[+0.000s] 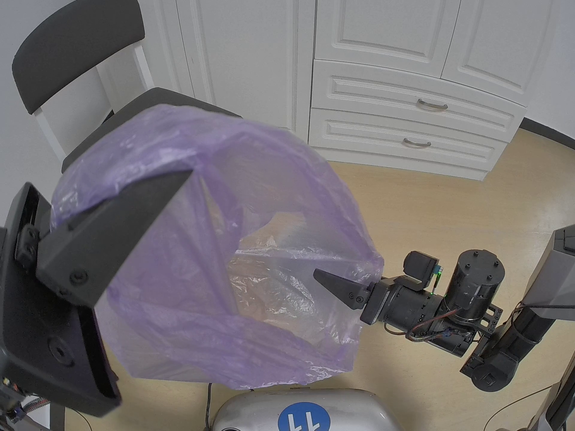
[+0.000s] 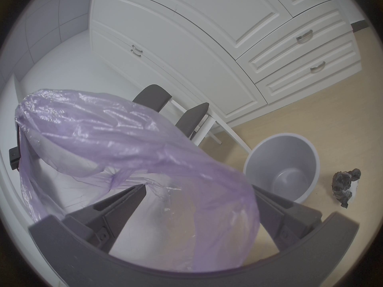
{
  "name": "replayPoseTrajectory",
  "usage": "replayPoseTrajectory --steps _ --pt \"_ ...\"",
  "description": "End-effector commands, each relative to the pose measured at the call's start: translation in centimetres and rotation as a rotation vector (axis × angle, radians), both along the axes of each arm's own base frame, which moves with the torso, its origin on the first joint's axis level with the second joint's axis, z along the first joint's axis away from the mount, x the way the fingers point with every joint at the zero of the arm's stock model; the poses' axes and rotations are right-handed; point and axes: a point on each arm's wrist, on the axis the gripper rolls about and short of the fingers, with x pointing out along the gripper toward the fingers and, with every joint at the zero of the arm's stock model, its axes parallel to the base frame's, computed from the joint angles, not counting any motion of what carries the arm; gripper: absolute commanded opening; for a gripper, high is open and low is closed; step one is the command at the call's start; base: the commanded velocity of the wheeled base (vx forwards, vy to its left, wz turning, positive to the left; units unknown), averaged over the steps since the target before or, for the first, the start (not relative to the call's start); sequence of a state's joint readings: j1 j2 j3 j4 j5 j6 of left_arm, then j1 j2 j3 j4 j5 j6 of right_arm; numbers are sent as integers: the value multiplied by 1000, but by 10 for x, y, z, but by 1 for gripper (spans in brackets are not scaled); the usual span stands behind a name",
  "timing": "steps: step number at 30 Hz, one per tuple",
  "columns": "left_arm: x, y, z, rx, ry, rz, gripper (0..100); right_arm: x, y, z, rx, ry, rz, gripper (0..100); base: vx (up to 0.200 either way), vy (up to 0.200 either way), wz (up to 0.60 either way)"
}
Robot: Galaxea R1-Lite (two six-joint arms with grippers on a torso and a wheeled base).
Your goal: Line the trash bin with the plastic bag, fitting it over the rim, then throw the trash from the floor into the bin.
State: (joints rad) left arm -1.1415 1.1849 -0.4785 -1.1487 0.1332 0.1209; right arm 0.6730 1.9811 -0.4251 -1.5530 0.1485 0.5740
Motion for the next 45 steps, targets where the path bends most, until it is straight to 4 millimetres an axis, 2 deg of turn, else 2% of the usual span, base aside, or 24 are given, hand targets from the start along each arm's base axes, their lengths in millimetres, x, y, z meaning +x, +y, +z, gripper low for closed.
replayPoseTrajectory --steps 1,3,4,11,21,22,28,40,45 --pt "0 -1 0 2 1 1 0 -1 -2 4 10 -25 -1 100 0 0 0" --pt "0 -1 0 3 2 2 0 -2 -2 4 -3 -36 -1 100 0 0 0" --pt "0 -1 0 2 1 2 0 -2 -2 4 -4 -37 -1 0 0 0 0" --pt "0 -1 0 3 2 2 0 -5 -7 9 0 -49 -7 0 0 0 0" --pt "0 -1 -1 5 1 3 0 -4 -6 -3 -85 -71 -7 0 0 0 0" --pt "0 -1 -1 5 1 3 0 -6 -7 -3 -91 -71 1 100 0 0 0" --pt "0 0 -1 4 1 3 0 -6 -7 -3 -84 -66 2 100 0 0 0" --pt "-1 2 1 -5 -4 12 0 -13 -16 -21 -173 -32 50 100 0 0 0" --pt "-1 3 2 -9 -5 13 0 -15 -17 -22 -187 -36 51 100 0 0 0"
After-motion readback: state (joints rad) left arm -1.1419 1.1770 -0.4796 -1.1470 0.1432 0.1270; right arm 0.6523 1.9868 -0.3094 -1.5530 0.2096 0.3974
